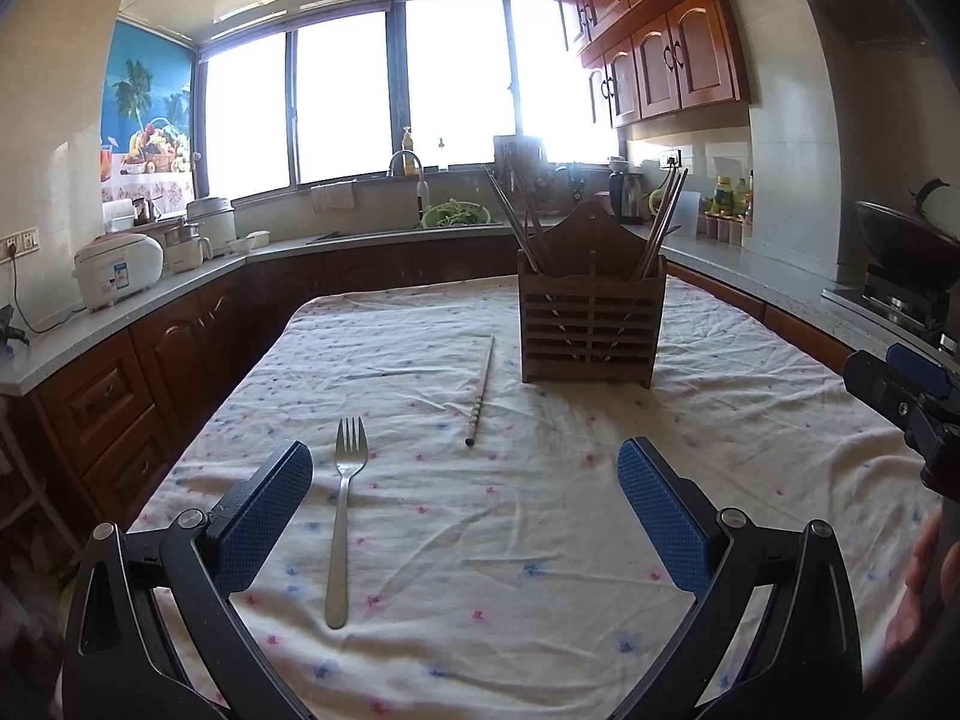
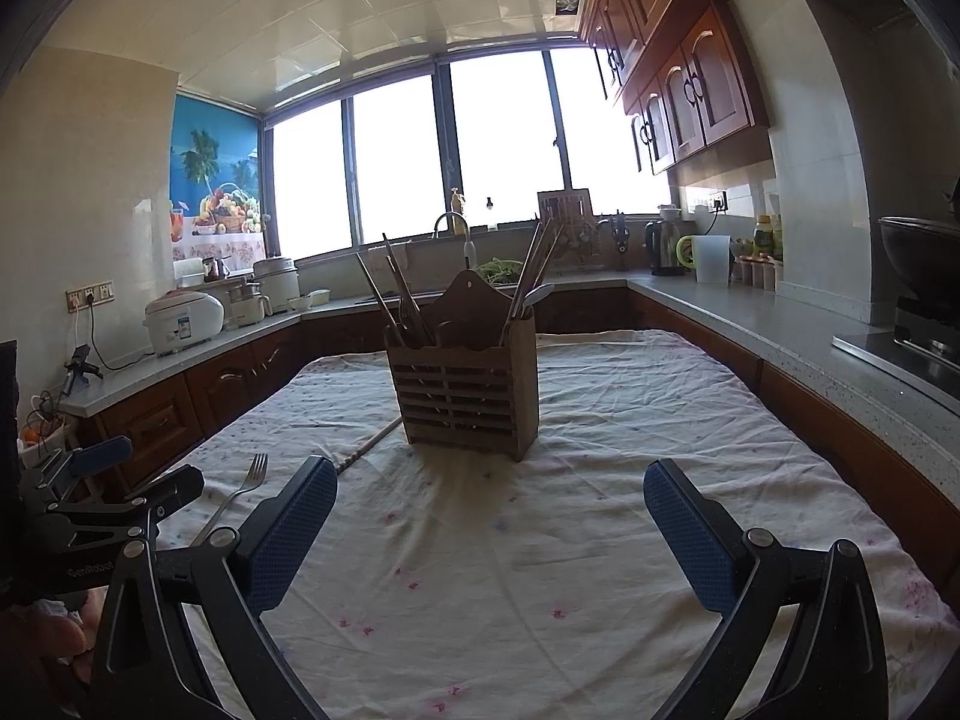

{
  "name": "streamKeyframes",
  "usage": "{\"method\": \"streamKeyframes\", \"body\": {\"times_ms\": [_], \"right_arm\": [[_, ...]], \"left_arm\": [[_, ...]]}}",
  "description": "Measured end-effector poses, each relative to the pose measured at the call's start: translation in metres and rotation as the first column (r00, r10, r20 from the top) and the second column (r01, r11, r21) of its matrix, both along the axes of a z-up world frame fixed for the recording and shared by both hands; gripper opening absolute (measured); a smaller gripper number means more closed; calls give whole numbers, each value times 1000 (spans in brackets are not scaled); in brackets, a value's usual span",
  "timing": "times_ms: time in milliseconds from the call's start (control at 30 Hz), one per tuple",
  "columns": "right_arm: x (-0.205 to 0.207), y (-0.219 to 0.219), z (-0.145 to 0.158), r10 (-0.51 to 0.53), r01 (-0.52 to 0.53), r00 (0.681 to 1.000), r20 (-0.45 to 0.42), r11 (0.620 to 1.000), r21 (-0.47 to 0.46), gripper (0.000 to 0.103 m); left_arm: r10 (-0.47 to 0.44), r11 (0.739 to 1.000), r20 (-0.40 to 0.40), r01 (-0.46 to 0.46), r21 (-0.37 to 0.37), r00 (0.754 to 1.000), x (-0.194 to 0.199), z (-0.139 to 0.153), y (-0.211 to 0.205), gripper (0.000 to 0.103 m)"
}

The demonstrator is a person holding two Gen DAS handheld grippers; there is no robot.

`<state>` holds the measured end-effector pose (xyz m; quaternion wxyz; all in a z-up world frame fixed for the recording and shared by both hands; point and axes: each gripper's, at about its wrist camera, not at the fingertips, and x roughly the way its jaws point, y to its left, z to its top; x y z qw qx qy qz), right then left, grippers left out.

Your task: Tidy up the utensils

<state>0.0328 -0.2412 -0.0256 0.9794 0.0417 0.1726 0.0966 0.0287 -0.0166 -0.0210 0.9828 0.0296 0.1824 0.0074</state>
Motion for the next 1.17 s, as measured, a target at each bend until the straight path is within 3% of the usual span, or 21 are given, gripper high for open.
{"method": "streamKeyframes", "body": {"times_ms": [1167], "right_arm": [[4, -2, -2, -6, 6, 1000, -19, 1000, 14, 103]], "left_arm": [[-9, 1000, -16, 9, -10, 1000, 6, 0, -1, 103]]}}
